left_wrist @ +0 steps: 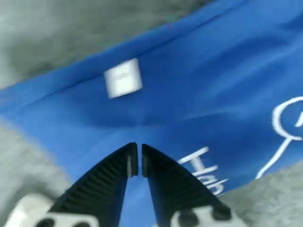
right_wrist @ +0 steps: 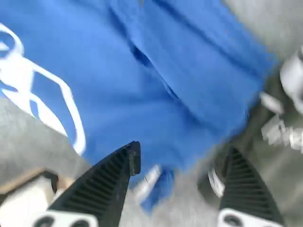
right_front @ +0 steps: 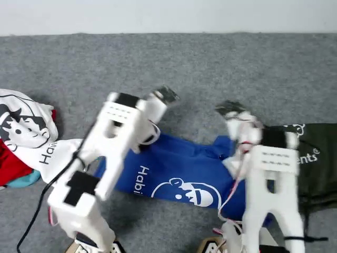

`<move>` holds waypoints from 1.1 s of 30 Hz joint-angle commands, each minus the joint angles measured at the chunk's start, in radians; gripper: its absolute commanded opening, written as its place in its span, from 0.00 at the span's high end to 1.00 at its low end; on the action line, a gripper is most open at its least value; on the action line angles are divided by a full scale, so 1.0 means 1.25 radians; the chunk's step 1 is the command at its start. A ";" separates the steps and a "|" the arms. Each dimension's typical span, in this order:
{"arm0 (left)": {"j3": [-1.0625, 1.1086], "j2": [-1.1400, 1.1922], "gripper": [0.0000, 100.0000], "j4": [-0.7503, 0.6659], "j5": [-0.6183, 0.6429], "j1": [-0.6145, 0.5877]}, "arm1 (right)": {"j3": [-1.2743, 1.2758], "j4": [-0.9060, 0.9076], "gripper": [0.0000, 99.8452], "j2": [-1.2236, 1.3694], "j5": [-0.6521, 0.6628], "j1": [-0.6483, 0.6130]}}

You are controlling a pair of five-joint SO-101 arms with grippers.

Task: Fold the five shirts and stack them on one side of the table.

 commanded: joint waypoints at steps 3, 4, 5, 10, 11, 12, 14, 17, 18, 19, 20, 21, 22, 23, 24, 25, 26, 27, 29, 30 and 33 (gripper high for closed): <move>-0.007 0.072 0.99 -0.011 0.006 0.044 | 0.106 -0.223 0.79 -0.006 -0.025 -0.031; -0.007 0.080 0.99 -0.011 0.006 0.044 | 0.123 -0.257 0.79 -0.006 -0.022 -0.024; -0.007 0.086 0.99 -0.011 0.006 0.044 | 0.141 -0.294 0.79 -0.006 -0.022 -0.015; -0.007 0.088 0.99 -0.012 0.006 0.047 | 0.218 -0.465 0.79 -0.004 -0.022 -0.004; -0.006 0.088 0.99 -0.012 0.006 0.047 | 0.234 -0.505 0.79 -0.004 -0.022 -0.006; -0.006 0.088 0.99 -0.012 0.006 0.047 | 0.249 -0.544 0.79 -0.004 -0.022 -0.006; -0.006 0.088 0.99 -0.012 0.006 0.047 | 0.275 -0.623 0.79 -0.004 -0.022 -0.006; -0.006 0.088 0.99 -0.012 0.006 0.047 | 0.313 -0.737 0.79 -0.004 -0.022 -0.006; -0.006 0.088 0.99 -0.012 0.006 0.047 | 0.324 -0.770 0.79 -0.004 -0.022 -0.006; -0.006 0.088 0.99 -0.012 0.006 0.047 | 0.334 -0.798 0.79 -0.004 -0.022 -0.006; -0.006 0.088 0.99 -0.012 0.006 0.047 | 0.342 -0.825 0.79 -0.004 -0.022 -0.004; -0.006 0.088 0.99 -0.012 0.006 0.047 | 0.347 -0.845 0.79 -0.004 -0.025 -0.003; -0.006 0.090 0.99 -0.012 0.006 0.047 | 0.351 -0.864 0.79 -0.003 -0.025 -0.003; -0.006 0.090 0.99 -0.012 0.006 0.047 | 0.352 -0.878 0.79 -0.003 -0.026 -0.003; -0.006 0.090 0.99 -0.012 0.006 0.048 | 0.352 -0.893 0.79 0.001 -0.026 -0.003; -0.006 0.090 0.99 -0.012 0.006 0.048 | 0.350 -0.909 0.79 0.012 -0.026 -0.003; -0.006 0.090 0.99 -0.012 0.006 0.048 | 0.349 -0.931 0.79 0.028 -0.026 -0.003; -0.006 0.090 0.99 -0.012 0.006 0.048 | 0.349 -0.961 0.79 0.050 -0.026 -0.002; -0.004 0.090 0.99 -0.012 0.006 0.048 | 0.346 -1.027 0.79 0.111 -0.026 -0.001; -0.003 0.090 0.99 -0.012 0.006 0.048 | 0.335 -1.055 0.79 0.148 -0.026 -0.001; -0.003 0.090 0.99 -0.012 0.006 0.048 | 0.254 -1.083 0.79 0.261 -0.026 0.010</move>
